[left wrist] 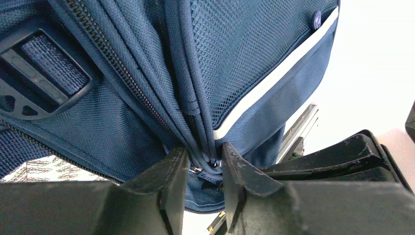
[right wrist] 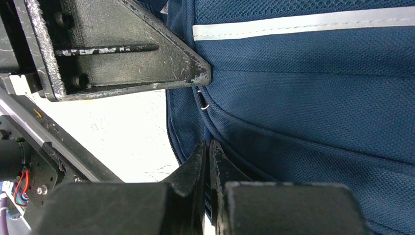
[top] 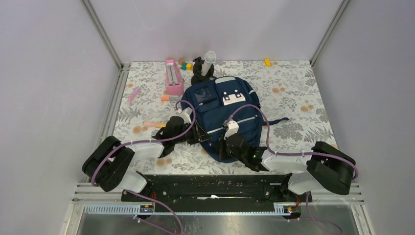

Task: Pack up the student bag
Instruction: Zip the student bag at the center of the board.

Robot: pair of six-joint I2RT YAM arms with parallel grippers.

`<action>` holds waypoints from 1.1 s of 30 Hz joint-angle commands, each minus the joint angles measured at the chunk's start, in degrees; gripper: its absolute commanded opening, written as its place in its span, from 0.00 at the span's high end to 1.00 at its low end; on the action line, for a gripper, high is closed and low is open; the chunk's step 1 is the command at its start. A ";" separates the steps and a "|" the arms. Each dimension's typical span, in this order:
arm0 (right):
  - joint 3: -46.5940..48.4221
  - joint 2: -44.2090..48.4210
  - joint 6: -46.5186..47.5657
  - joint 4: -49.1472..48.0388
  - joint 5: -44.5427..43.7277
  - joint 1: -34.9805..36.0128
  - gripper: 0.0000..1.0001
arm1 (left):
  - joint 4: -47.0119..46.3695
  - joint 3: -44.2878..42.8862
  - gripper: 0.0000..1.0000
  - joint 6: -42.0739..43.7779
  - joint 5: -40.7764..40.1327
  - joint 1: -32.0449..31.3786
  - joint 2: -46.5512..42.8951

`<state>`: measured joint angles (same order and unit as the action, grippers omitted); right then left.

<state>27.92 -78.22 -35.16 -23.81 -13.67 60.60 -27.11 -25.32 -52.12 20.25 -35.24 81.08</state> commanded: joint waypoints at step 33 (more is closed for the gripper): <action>-12.72 29.24 -3.68 20.31 -27.41 1.98 1.00 | 2.09 -5.09 1.00 0.97 -5.91 5.97 -8.43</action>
<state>16.03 -52.88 -39.53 -11.00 -31.70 63.24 -22.13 -27.29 -53.91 19.07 -32.05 76.18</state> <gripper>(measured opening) 0.022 0.067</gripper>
